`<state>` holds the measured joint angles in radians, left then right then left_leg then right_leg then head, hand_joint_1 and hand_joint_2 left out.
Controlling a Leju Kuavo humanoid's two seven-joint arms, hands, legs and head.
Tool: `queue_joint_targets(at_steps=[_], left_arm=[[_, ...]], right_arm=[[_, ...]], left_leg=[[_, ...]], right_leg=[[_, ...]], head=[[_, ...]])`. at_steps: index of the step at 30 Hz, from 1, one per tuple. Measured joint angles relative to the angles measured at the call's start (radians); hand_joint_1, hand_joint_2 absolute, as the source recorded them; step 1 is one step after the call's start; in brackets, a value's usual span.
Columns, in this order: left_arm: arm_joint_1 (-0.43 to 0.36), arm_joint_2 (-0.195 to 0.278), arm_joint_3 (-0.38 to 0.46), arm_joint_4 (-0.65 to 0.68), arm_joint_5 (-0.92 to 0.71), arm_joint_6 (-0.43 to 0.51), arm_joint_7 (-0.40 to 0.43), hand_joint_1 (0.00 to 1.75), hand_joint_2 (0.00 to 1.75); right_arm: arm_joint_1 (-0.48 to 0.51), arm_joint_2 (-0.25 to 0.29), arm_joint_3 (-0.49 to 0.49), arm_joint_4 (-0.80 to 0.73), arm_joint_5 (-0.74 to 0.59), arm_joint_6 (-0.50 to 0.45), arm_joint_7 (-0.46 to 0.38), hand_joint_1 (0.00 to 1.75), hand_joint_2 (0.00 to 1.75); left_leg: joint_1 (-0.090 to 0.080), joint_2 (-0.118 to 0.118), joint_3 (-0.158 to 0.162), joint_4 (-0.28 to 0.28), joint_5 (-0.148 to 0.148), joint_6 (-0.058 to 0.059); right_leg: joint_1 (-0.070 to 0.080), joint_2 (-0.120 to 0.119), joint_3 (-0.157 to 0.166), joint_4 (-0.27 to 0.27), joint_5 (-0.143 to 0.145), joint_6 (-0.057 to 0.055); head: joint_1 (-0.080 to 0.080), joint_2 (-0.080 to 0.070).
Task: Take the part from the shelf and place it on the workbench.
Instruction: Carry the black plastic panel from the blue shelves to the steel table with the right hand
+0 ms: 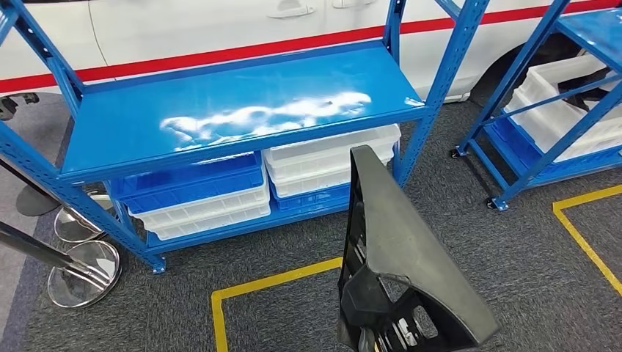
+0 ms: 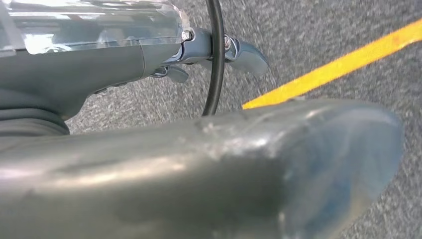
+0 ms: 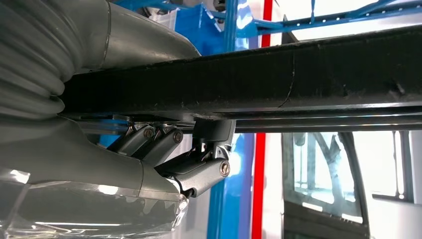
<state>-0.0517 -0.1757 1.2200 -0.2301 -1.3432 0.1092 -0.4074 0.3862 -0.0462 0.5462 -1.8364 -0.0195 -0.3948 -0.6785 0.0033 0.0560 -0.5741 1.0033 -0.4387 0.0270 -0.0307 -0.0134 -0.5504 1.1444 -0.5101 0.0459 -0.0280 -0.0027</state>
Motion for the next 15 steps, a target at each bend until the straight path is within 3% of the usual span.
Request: queue_joint_targets(at_steps=[2, 3, 5, 6, 7, 9, 10, 11, 12, 13, 15], left_arm=[[-0.002, 0.000, 0.000, 0.000, 0.000, 0.000, 0.000, 0.00, 0.00], [-0.003, 0.000, 0.000, 0.000, 0.000, 0.000, 0.000, 0.00, 0.00], [-0.002, 0.000, 0.000, 0.000, 0.000, -0.001, 0.000, 0.00, 0.00], [-0.002, 0.000, 0.000, 0.000, 0.000, -0.001, 0.000, 0.00, 0.00], [0.000, 0.000, 0.000, 0.000, 0.000, -0.002, -0.001, 0.00, 0.00], [0.002, 0.000, 0.000, 0.000, 0.002, -0.003, -0.003, 0.00, 0.00], [0.003, -0.001, 0.000, 0.000, 0.002, -0.004, -0.004, 0.00, 0.00], [0.003, 0.000, 0.001, 0.000, 0.003, -0.004, -0.005, 0.00, 0.00], [0.003, 0.000, 0.001, 0.000, 0.004, -0.004, -0.006, 0.00, 0.00], [0.003, 0.000, 0.001, 0.000, 0.004, -0.004, -0.007, 0.00, 0.00], [0.002, 0.001, 0.002, 0.000, 0.004, -0.004, -0.008, 0.00, 0.00]], right_arm=[[0.001, 0.001, -0.002, 0.000, 0.001, 0.000, 0.000, 1.75, 1.75], [0.002, 0.001, -0.002, 0.000, 0.001, 0.000, 0.000, 1.75, 1.75], [0.005, 0.002, -0.004, 0.000, 0.002, 0.000, 0.001, 1.75, 1.75], [0.006, 0.002, -0.005, 0.000, 0.003, 0.000, 0.002, 1.75, 1.75], [0.006, 0.003, -0.005, 0.000, 0.004, 0.000, 0.004, 1.75, 1.75], [0.007, 0.004, -0.006, 0.000, 0.008, 0.000, 0.008, 1.75, 1.75], [0.008, 0.005, -0.006, 0.000, 0.010, 0.000, 0.009, 1.75, 1.75], [0.009, 0.005, -0.007, 0.000, 0.012, 0.000, 0.010, 1.75, 1.75], [0.010, 0.005, -0.007, 0.000, 0.013, 0.000, 0.011, 1.75, 1.75], [0.010, 0.005, -0.008, 0.000, 0.014, 0.000, 0.012, 1.75, 1.75], [0.011, 0.006, -0.008, 0.000, 0.015, 0.000, 0.012, 1.75, 1.75]], left_leg=[[-0.001, 0.006, -0.021, 0.024, 0.006, -0.012], [-0.001, 0.008, -0.025, 0.029, 0.010, -0.019], [0.003, 0.007, -0.030, 0.032, 0.017, -0.035], [0.006, -0.002, -0.038, 0.043, 0.001, -0.043], [0.008, -0.015, -0.049, 0.070, -0.031, -0.049], [0.009, -0.040, -0.080, 0.175, -0.126, -0.056], [0.009, -0.044, -0.093, 0.234, -0.159, -0.056], [0.008, -0.046, -0.097, 0.278, -0.170, -0.054], [0.008, -0.046, -0.087, 0.291, -0.159, -0.049], [0.006, -0.047, -0.058, 0.267, -0.134, -0.043], [-0.001, -0.060, 0.038, 0.133, -0.092, -0.020]], right_leg=[[0.004, -0.011, 0.067, -0.102, -0.029, -0.009], [0.009, -0.012, 0.074, -0.121, -0.040, -0.020], [0.010, -0.009, 0.060, -0.124, -0.031, -0.045], [0.011, -0.007, 0.050, -0.125, -0.022, -0.056], [0.010, -0.005, 0.040, -0.127, -0.012, -0.066], [0.013, 0.001, 0.014, -0.127, 0.007, -0.077], [0.016, 0.005, 0.001, -0.126, 0.017, -0.079], [0.019, 0.010, -0.012, -0.124, 0.026, -0.080], [0.023, 0.015, -0.023, -0.122, 0.034, -0.080], [0.026, 0.021, -0.033, -0.121, 0.042, -0.080], [0.031, 0.030, -0.045, -0.119, 0.055, -0.079]], head=[[-0.001, 0.000], [-0.001, 0.000], [-0.001, 0.000], [-0.001, 0.000], [-0.001, 0.000], [-0.001, 0.000], [-0.001, 0.000], [-0.001, 0.000], [-0.002, 0.000], [-0.001, 0.000], [-0.001, 0.000]])
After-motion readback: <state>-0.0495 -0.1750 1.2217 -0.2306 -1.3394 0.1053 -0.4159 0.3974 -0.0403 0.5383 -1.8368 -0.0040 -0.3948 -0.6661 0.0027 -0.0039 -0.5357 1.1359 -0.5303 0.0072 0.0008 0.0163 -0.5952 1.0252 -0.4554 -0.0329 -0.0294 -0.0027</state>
